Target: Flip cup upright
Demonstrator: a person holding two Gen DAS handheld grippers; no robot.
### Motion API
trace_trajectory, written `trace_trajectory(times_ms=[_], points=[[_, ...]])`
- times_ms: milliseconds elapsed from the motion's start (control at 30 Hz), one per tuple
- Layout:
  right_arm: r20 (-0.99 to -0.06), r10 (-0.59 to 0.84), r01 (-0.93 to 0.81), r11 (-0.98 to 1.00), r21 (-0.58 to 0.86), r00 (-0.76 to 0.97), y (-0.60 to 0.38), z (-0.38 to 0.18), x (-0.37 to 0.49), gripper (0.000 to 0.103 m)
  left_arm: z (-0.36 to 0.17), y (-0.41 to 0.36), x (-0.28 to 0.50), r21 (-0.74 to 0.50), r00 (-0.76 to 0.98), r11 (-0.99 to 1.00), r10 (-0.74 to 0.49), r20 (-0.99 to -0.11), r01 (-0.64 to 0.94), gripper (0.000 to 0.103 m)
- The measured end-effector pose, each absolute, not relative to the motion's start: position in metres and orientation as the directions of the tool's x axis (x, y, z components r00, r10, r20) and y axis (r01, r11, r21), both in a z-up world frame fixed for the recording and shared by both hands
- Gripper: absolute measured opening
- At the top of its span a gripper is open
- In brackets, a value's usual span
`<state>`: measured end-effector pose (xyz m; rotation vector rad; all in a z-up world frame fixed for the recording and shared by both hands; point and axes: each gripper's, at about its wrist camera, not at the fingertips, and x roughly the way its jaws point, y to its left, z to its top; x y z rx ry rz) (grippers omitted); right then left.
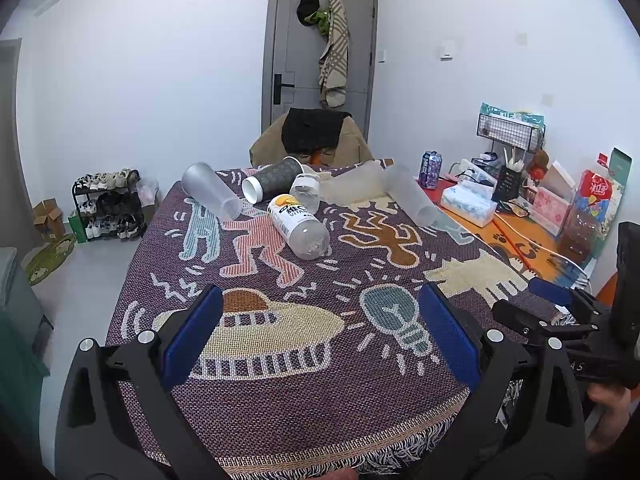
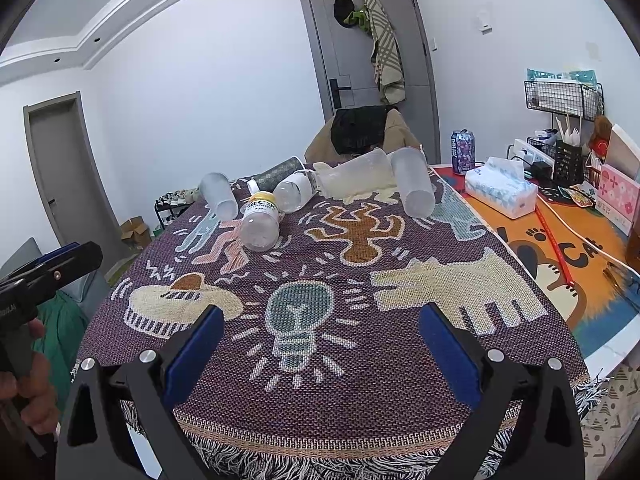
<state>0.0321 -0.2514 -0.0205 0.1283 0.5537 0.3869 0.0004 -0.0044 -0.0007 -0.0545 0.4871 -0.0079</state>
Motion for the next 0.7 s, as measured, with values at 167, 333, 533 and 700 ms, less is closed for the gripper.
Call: trace_trajectory(times_ms=[167, 333, 533, 700], points=[[-0.487, 0.391, -0.323, 0.920, 0.220, 0.781, -0.2499, -0.0208, 0.0317, 0.096, -0.0007, -0.0045, 0.0006, -0.055, 0.883, 0.998, -0.020, -0.469, -0.007, 0.097], [-0.486, 0.391, -0.322, 0.920, 0.222, 0.781, -0.2509, -0.0204, 0.0319, 0.096, -0.0007, -0.0060, -0.0004, -0.055, 0.882, 0.999, -0.022, -0.470, -0.004, 0.097], [-0.485, 0.389, -0.319, 0.921, 0.223, 0.783, -0.2513, -0.0207, 0.0329, 0.096, -0.0015, -0.0062, -0.0005, -0.054, 0.882, 0.999, -0.027, -0.471, 0.001, 0.097], [-0.482, 0.386, -0.317, 0.922, 0.222, 0.786, -0.2524, -0.0205, 0.0327, 0.096, -0.0017, -0.0070, 0.0000, -0.057, 0.882, 0.998, -0.028, -0.471, 0.001, 0.097]])
